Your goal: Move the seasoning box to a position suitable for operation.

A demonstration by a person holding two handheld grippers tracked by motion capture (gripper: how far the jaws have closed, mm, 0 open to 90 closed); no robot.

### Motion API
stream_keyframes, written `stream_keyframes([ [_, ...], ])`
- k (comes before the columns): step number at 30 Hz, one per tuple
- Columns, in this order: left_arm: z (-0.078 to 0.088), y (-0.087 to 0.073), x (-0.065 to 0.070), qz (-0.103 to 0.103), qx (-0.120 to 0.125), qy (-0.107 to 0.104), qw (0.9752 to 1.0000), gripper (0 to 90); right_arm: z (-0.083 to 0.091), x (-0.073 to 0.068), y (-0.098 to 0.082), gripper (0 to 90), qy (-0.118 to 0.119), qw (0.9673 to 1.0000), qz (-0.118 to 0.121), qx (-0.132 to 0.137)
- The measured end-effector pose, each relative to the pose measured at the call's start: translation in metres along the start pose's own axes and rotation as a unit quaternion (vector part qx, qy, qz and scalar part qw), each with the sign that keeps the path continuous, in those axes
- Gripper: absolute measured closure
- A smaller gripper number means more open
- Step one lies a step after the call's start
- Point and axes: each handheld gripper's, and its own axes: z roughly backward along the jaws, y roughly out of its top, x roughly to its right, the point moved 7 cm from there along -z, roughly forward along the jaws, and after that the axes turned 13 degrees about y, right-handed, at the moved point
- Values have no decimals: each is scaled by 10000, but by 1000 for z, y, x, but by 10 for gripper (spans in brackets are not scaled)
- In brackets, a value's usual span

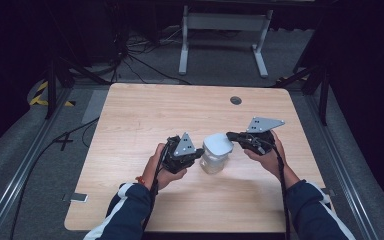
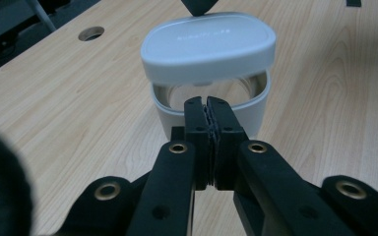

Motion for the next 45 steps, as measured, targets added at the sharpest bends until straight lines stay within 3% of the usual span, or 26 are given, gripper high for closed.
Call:
stream_keyframes([
  [5, 2, 2, -2, 16, 52, 17, 10000, 873, -1, 3, -4, 900, 3, 10000, -66, -26],
  [9, -2, 7, 0, 148, 110, -4, 9998, 893, -2, 2, -4, 900, 6, 10000, -52, -59],
  [10, -2, 7, 0, 67, 92, 36, 9999, 894, -3, 2, -4, 900, 10, 10000, -53, -67],
  [14, -4, 12, 1, 76, 155, 48, 9998, 894, -4, 0, -4, 900, 32, 10000, -2, -64],
  [20, -7, 21, -1, 176, 207, 91, 9996, 895, -2, 0, -3, 900, 45, 10000, 1, -60],
  [28, -9, 40, -7, 40, 264, 119, 9996, 894, 1, -2, -4, 900, 91, 9999, 40, -86],
  [43, -24, 67, 0, -309, 185, -27, 9993, 882, 12, -7, -11, 900, 186, 9997, 51, -163],
  [45, -26, 70, 1, -272, 218, -55, 9994, 882, 14, -7, -12, 900, 171, 9997, 38, -193],
])
